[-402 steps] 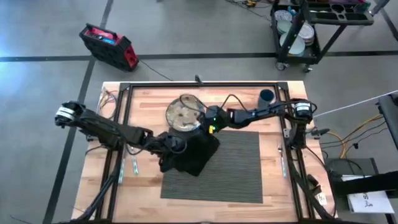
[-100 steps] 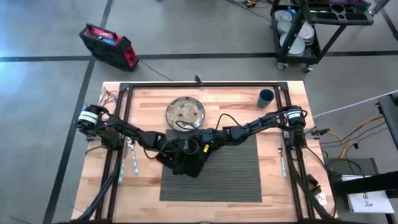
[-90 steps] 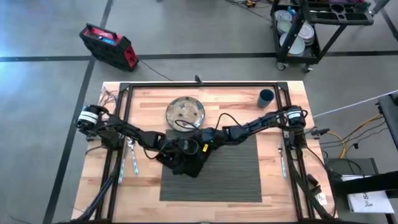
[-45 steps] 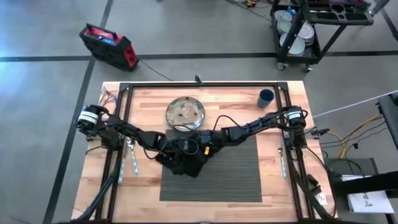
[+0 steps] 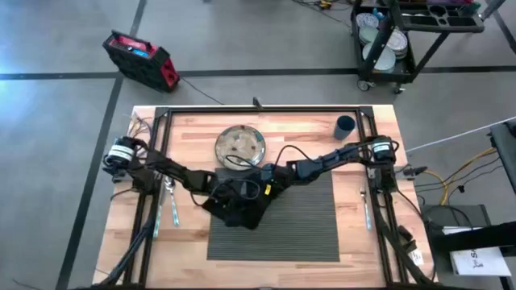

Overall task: Set table place
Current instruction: Fold the black napkin

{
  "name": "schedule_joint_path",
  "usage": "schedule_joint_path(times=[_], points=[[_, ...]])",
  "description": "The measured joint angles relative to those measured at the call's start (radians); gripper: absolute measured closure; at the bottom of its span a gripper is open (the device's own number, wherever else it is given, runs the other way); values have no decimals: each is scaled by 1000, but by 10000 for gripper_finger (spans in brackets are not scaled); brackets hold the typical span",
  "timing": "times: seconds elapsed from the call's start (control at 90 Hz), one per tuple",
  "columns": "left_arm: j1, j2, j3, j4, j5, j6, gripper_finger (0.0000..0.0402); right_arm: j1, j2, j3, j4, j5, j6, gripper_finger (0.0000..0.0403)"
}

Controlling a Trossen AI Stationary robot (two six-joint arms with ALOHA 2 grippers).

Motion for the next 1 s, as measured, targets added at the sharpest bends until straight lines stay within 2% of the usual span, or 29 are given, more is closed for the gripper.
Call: schedule_joint_path(times=[0.144,0.4,0.489,0.578,0.722,1.0], points=[[0,32,18,27,3,5,381,-5,0,0,-1,-6,7,240],[9,106,94,27,104,81,381,-5,0,-4,-9,-73,-15,254],[11,108,98,21,108,88,381,-5,0,-5,-10,-78,-15,263],[11,105,96,22,106,88,381,-5,0,-5,-7,-84,-17,293],[11,96,92,21,102,83,381,-6,0,-5,8,-75,-50,387],[12,51,91,-23,91,80,381,-6,-2,12,66,-74,-41,402]])
